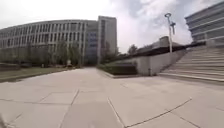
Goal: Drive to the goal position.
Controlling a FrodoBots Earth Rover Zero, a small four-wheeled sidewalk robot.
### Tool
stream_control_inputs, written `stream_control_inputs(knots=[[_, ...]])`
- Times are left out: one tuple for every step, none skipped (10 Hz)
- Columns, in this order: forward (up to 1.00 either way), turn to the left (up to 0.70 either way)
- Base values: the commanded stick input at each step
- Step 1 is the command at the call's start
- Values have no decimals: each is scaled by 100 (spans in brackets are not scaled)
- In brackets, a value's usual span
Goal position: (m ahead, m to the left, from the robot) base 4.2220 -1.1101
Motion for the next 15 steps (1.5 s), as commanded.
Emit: stream_control_inputs(knots=[[70,0],[70,0],[70,0],[70,0],[70,0],[70,0],[70,0],[70,0],[70,0],[70,0],[70,0],[70,0],[70,0],[70,0],[70,0]])
